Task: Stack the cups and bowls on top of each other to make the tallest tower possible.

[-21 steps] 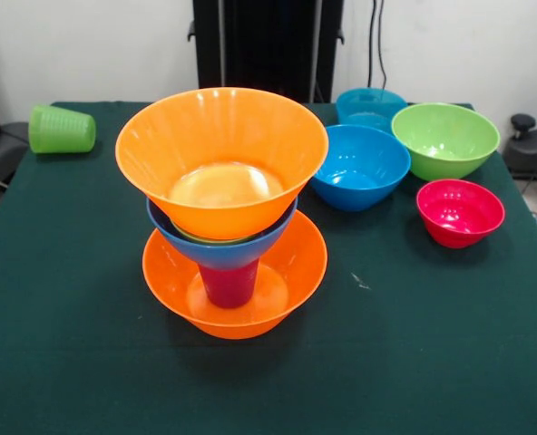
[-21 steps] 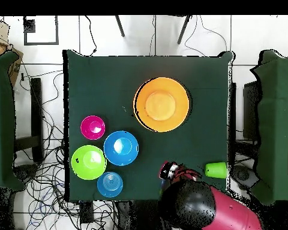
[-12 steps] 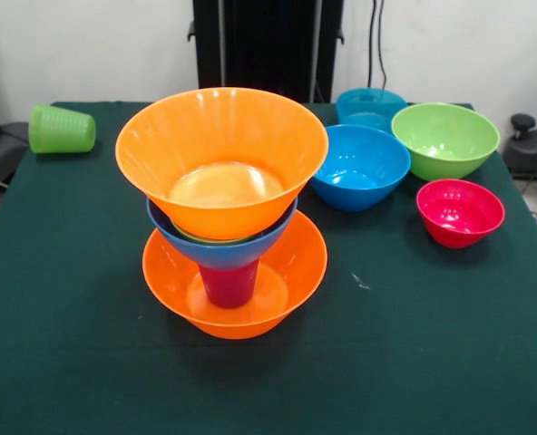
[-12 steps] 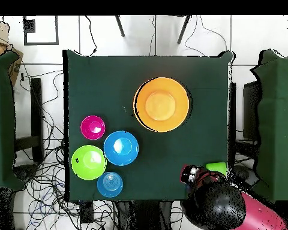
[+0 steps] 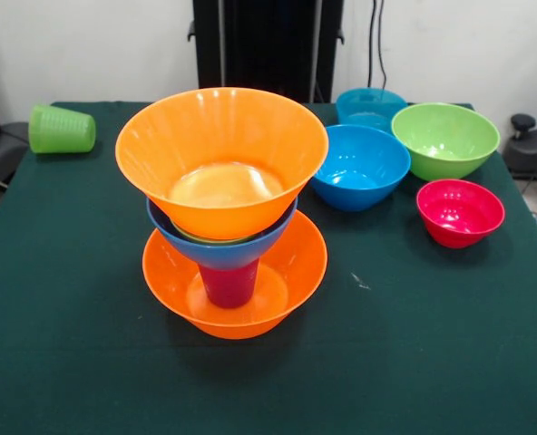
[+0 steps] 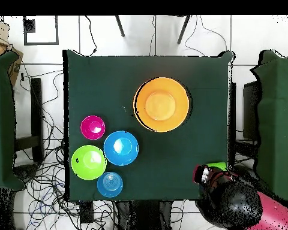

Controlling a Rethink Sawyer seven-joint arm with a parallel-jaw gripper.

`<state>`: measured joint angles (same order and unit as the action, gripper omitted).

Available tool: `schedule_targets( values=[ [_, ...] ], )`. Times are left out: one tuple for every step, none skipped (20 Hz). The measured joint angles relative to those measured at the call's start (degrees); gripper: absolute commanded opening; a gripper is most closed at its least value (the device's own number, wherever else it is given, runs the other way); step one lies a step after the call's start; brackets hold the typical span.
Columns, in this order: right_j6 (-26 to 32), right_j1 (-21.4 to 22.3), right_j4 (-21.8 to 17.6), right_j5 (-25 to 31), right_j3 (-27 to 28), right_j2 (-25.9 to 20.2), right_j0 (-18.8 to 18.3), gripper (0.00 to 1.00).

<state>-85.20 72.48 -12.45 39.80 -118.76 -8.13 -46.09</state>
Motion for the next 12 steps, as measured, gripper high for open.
schedule_targets(
  values=[
    [0.0,0.0,-0.4,0.0,0.0,-0.7,-0.8,1.00],
    [0.0,0.0,-0.9,0.0,0.1,-1.5,-1.7,1.00],
    [0.0,-0.1,-1.3,0.0,0.2,-2.1,-2.3,1.00],
    [0.0,-0.1,-1.7,0.0,0.3,-2.7,-3.0,1.00],
    [0.0,-0.2,-2.1,0.0,0.5,-3.4,-3.8,1.00],
    [0.0,-0.3,-2.5,0.0,0.7,-4.2,-4.6,1.00],
    [0.0,-0.4,-3.0,0.0,0.9,-5.0,-5.4,1.00],
    [0.0,-0.5,-3.2,0.0,1.1,-5.4,-5.8,1.00],
    [0.0,-0.5,-3.5,0.0,1.2,-6.0,-6.3,1.00],
    [0.0,-0.7,-4.0,0.0,1.6,-7.0,-7.3,1.00],
    [0.0,-0.9,-4.3,0.0,1.8,-7.5,-7.9,1.00],
    [0.0,-1.0,-4.6,0.0,2.0,-8.0,-8.4,1.00]
  ],
)
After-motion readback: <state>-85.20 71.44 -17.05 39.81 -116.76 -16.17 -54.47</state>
